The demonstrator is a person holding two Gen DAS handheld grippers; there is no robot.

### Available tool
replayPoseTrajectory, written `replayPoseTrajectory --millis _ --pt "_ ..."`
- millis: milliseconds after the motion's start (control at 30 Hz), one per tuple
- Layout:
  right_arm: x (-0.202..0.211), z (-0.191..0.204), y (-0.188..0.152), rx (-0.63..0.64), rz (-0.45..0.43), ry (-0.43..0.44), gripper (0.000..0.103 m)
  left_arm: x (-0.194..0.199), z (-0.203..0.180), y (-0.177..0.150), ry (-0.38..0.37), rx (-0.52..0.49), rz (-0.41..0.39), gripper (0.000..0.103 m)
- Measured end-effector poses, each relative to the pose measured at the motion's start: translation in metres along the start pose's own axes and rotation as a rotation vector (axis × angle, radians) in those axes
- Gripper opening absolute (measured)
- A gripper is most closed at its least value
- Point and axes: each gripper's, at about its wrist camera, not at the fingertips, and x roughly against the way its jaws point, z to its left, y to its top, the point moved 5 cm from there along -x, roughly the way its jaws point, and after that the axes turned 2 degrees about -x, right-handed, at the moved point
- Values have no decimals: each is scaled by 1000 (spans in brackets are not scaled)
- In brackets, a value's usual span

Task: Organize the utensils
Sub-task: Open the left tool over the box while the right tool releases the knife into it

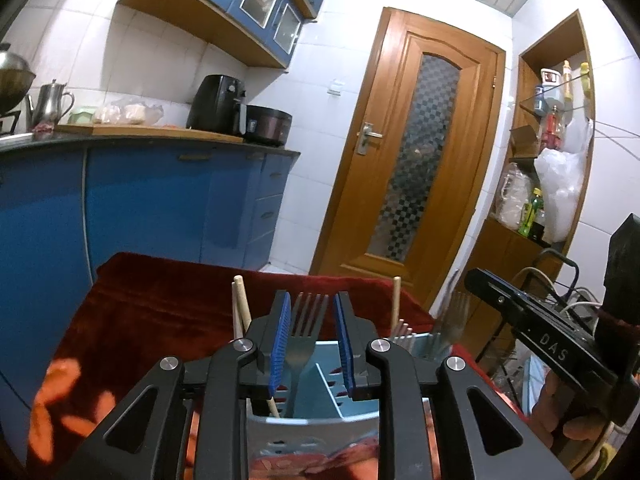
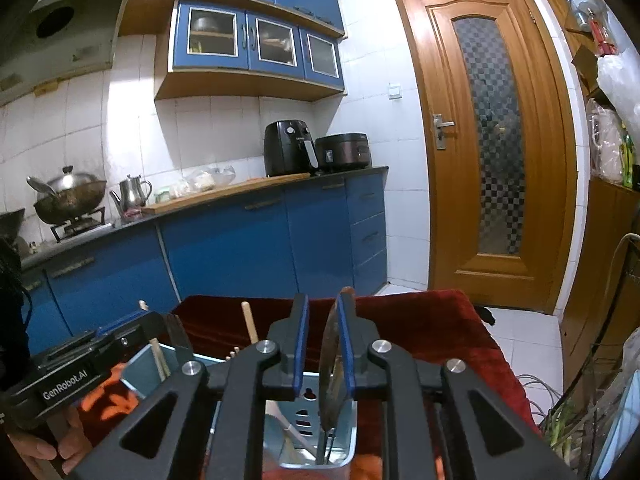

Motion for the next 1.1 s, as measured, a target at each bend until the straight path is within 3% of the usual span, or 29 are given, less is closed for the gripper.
replayPoseTrajectory --millis 533,1100 --pt "59 7 3 -74 41 44 21 64 -21 -2 22 -22 40 23" --pt "132 9 -39 -89 134 15 23 114 -41 -40 4 -43 159 24"
